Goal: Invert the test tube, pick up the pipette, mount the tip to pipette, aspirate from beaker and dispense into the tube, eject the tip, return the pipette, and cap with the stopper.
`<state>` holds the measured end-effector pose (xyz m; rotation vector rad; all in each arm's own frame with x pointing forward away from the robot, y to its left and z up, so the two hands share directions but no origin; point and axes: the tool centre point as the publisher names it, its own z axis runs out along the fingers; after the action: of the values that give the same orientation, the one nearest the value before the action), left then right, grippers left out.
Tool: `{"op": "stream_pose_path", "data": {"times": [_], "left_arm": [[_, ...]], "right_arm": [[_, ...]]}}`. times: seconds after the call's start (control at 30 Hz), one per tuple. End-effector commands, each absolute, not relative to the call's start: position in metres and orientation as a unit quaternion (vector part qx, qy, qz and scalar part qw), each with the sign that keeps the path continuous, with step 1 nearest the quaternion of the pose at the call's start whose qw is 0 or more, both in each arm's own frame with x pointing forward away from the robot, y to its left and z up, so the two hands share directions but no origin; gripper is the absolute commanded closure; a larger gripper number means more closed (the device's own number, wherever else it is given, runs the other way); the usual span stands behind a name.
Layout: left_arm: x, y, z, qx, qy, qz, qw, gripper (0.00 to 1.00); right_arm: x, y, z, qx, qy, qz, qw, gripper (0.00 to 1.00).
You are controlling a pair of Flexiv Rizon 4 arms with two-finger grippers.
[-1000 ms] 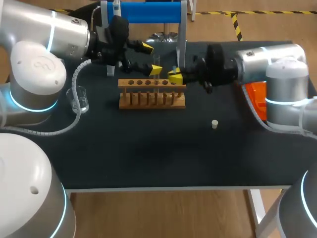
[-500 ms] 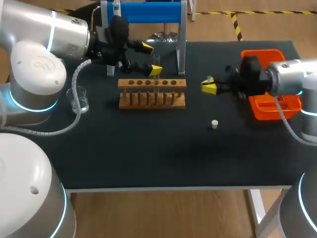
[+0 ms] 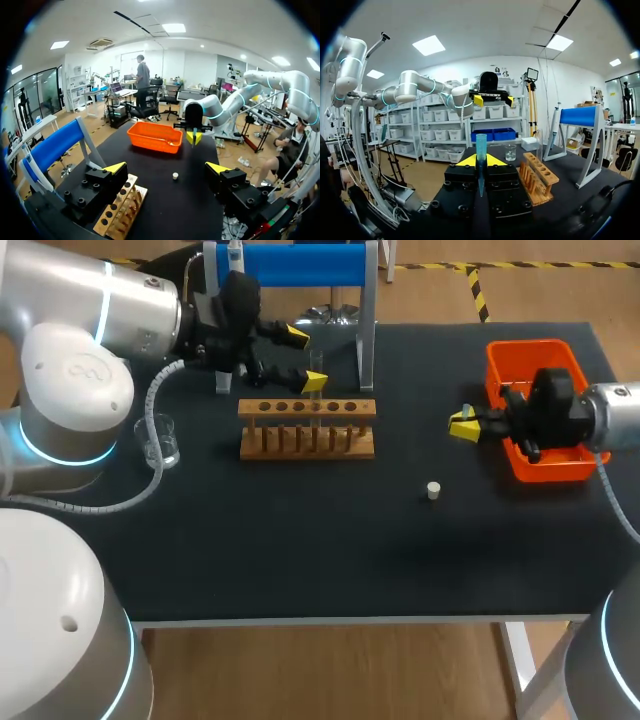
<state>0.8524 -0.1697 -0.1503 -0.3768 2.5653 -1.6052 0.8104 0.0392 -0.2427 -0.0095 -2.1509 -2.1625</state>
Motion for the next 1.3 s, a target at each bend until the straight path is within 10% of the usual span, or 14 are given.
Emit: {"op": "stream_pose_path", "data": {"times": [0.03, 1.0, 1.3], "left_arm": [[0.853, -0.169, -0.15, -0.123, 0.841, -0.525, 0.045, 0.0], [0.853, -0.169, -0.15, -0.123, 0.841, -0.525, 0.045, 0.0], [0.9, -0.129, -0.15, -0.183, 0.791, -0.562, 0.156, 0.0]], "right_arm": [[0.805, 0.034, -0.241, -0.003, -0.709, -0.704, 0.036, 1.0], [0.804, 0.029, -0.244, -0.002, -0.717, -0.696, 0.029, 1.0], [0.804, 0.029, -0.244, -0.002, -0.717, -0.696, 0.029, 1.0]]}}
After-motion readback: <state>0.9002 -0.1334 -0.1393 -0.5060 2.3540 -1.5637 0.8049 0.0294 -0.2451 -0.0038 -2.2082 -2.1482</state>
